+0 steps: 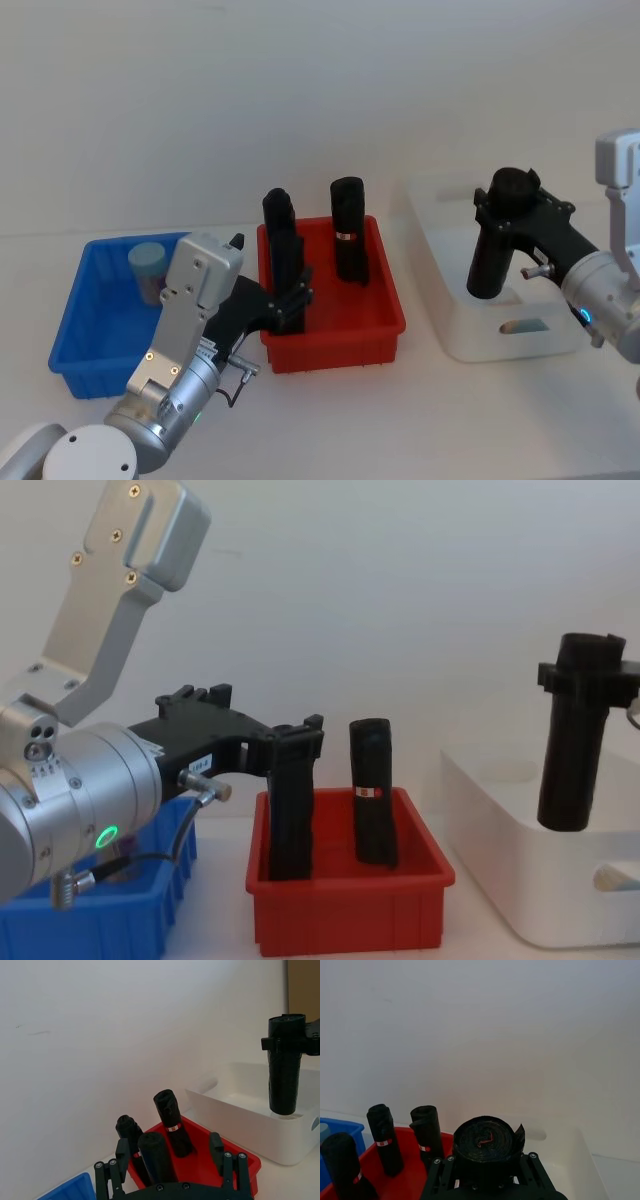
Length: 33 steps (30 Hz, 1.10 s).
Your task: Pick the cotton swabs from the blue box and place them into the white box.
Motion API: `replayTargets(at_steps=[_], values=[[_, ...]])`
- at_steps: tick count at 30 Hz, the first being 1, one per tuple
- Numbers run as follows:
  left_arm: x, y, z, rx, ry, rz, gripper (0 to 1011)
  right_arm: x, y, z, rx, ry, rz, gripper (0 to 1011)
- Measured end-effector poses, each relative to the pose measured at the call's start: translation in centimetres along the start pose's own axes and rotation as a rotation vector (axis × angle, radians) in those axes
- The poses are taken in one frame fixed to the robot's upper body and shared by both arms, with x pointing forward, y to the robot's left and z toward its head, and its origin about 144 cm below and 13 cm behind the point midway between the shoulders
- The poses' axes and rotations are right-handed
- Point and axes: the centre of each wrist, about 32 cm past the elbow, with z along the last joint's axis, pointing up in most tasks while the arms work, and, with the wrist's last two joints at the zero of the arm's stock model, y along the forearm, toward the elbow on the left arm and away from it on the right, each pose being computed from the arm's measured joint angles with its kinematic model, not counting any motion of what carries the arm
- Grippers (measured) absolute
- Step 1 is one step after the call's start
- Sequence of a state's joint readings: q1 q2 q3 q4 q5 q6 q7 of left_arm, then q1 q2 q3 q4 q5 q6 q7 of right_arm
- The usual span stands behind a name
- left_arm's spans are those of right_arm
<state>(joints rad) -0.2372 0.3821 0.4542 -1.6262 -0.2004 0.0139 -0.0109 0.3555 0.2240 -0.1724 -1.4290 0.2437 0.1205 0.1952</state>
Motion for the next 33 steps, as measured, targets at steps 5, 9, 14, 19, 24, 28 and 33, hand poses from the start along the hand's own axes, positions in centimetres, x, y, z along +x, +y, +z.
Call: replayTargets(at_steps=[5, 9, 14, 19, 24, 28, 33], values=[[0.0, 0.0, 0.0, 0.000, 0.000, 0.000, 1004, 0.1, -0.2, -0.5, -0.023, 0.007, -0.001, 485], [0.0, 0.0, 0.0, 0.000, 0.000, 0.000, 1004, 0.2, -0.3, -0.8, -0.033, 0.010, -0.001, 565], [0.0, 0.0, 0.0, 0.000, 0.000, 0.000, 1004, 0.2, -0.4, -1.1, -0.040, 0.013, 0.001, 712], [0.0, 0.0, 0.0, 0.000, 0.000, 0.000, 1004, 0.3, -0.5, -1.3, -0.043, 0.014, 0.003, 846], [0.0, 0.0, 0.0, 0.000, 0.000, 0.000, 1004, 0.3, -0.6, -1.4, -0.037, 0.015, 0.005, 976], [0.0, 0.0, 0.0, 0.000, 0.000, 0.000, 1004, 0.2, -0.8, -1.4, -0.028, 0.015, 0.008, 1001], [0.0, 0.0, 0.0, 0.000, 0.000, 0.000, 1004, 0.2, -0.9, -1.3, -0.018, 0.014, 0.011, 1002]])
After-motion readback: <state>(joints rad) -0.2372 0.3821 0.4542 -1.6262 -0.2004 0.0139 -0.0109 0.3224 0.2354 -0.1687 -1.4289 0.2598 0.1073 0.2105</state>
